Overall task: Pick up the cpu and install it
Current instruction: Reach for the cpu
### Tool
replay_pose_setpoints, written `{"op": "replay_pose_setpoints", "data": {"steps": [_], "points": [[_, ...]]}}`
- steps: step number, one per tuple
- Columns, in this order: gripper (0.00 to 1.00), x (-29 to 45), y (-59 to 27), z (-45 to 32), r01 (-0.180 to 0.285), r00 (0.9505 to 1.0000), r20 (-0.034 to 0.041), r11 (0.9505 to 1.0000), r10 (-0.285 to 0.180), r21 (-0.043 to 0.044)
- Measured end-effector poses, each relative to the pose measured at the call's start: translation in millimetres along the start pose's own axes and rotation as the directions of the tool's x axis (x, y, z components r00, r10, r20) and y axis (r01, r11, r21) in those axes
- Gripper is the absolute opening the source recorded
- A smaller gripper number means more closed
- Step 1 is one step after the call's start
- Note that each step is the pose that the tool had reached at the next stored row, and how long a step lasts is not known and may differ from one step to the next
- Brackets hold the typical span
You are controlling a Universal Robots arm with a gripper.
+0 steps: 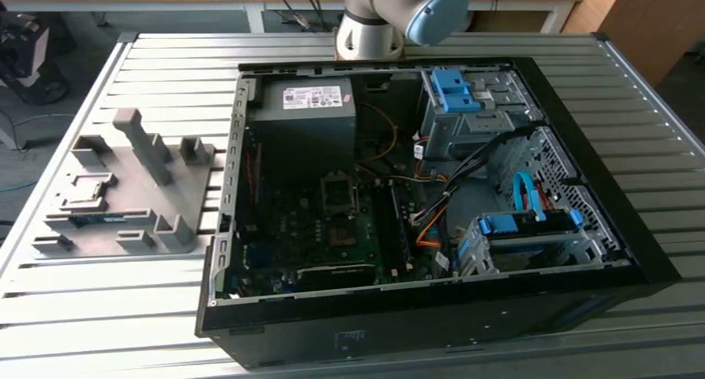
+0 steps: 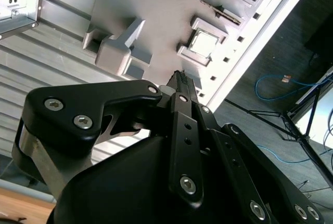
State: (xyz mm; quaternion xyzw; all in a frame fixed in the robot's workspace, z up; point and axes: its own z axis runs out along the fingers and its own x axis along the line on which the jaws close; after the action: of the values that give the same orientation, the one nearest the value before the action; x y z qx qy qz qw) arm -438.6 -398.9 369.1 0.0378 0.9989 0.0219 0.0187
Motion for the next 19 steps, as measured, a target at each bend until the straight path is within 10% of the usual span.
{"op": "replay_pose_setpoints", "data": {"steps": [19], "points": [[0.1, 13.6, -1.2, 4.0, 0.0, 1.0, 0.0001, 1.0, 0.0, -0.0001]]}}
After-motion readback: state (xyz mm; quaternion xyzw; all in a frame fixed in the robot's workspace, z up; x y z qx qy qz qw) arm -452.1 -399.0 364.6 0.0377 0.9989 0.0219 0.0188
